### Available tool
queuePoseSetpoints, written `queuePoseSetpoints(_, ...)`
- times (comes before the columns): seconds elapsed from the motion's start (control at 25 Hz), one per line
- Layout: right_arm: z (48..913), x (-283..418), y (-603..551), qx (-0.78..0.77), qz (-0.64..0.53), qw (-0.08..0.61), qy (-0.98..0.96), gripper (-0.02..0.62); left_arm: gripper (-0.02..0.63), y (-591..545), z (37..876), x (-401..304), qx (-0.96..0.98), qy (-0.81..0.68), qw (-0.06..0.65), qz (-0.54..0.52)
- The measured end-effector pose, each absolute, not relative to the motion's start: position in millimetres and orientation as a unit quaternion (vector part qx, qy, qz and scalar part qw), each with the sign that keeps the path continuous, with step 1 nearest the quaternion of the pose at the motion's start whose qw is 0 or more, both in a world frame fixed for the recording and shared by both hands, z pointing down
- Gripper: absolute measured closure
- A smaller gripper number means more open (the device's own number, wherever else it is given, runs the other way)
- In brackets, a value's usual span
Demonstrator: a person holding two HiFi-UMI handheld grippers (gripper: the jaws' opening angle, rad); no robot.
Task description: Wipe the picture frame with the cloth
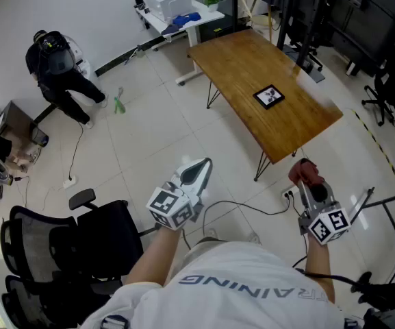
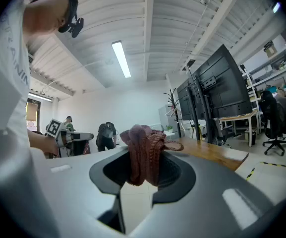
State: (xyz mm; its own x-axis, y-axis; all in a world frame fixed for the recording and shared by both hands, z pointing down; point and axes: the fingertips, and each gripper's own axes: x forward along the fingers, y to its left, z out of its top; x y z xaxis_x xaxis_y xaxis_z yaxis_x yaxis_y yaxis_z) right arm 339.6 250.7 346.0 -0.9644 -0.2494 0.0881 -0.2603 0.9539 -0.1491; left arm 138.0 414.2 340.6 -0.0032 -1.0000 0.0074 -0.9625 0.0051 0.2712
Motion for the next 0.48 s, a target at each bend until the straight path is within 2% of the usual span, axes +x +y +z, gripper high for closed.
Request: queuePoseSetpoints(0.48,347.1,300.2,281.2,0.15,0.076,0.039,-0.985,0.479,0.6,452.2,358.9,70.0,0.689,-0.712,0.097,-0.092)
